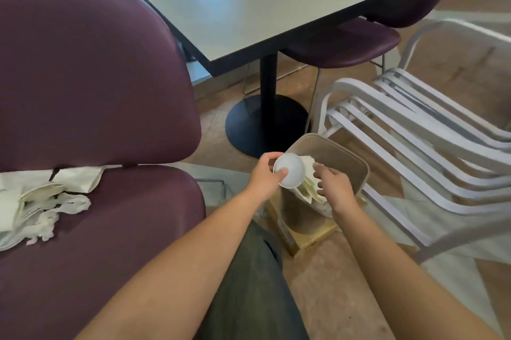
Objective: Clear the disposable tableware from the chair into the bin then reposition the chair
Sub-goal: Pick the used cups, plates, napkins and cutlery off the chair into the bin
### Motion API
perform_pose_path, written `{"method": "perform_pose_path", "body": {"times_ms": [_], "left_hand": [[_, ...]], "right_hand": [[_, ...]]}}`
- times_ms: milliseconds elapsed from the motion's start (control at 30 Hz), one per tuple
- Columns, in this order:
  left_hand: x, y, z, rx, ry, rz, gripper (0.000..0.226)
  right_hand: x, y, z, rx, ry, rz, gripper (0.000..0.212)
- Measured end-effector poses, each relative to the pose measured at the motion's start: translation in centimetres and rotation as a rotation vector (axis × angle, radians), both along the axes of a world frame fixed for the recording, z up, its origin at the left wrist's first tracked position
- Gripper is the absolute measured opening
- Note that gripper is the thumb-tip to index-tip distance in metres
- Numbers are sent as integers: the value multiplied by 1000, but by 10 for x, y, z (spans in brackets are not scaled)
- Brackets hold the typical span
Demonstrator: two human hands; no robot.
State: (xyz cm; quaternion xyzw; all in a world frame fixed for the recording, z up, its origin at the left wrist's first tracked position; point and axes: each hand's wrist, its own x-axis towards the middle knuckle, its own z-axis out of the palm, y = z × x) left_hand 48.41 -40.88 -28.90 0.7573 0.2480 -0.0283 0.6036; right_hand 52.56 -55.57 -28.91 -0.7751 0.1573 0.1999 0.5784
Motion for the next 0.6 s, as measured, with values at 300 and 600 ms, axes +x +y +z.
{"method": "perform_pose_path", "body": {"times_ms": [300,600], "left_hand": [[18,-20,-10,-74,43,-24,37],[-4,4,-1,25,24,19,31]], "right_hand": [[14,-11,-1,-64,-105,107,31],[7,-14,-5,-452,-59,278,51]]}}
